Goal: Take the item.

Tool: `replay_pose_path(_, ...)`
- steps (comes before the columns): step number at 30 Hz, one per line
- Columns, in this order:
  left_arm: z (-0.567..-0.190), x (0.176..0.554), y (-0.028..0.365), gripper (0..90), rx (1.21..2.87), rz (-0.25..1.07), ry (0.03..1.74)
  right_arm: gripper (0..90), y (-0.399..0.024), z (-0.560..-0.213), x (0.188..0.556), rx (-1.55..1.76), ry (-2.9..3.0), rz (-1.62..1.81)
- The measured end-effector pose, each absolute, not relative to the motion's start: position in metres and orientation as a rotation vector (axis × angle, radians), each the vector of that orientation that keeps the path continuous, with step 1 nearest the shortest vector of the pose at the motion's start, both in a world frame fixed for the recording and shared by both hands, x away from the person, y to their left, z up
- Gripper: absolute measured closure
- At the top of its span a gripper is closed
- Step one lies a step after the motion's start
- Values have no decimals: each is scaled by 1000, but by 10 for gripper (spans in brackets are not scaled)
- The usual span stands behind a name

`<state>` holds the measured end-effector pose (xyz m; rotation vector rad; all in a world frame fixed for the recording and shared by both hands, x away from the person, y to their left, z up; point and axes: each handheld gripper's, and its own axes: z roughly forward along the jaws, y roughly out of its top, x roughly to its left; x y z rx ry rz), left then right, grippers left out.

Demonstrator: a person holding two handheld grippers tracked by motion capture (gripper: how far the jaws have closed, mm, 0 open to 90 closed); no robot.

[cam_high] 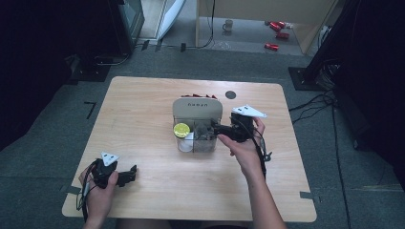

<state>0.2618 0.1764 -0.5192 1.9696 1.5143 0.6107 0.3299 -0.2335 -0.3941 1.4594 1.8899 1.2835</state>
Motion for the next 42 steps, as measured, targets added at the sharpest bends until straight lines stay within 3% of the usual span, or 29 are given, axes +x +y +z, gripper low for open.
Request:
replay_pose_path(5,-519,262,176,0,1968,610,1514,230,-226,-389,343,1452,1880,1289)
replay_pose_path(17,-519,262,175,0,1965,610,1514,231,-214,-378,361,1403,1875,1320)
replay_pose_path(42,-519,263,175,0,1969,612,1513,191,-208,-391,310,1314,1932,1296)
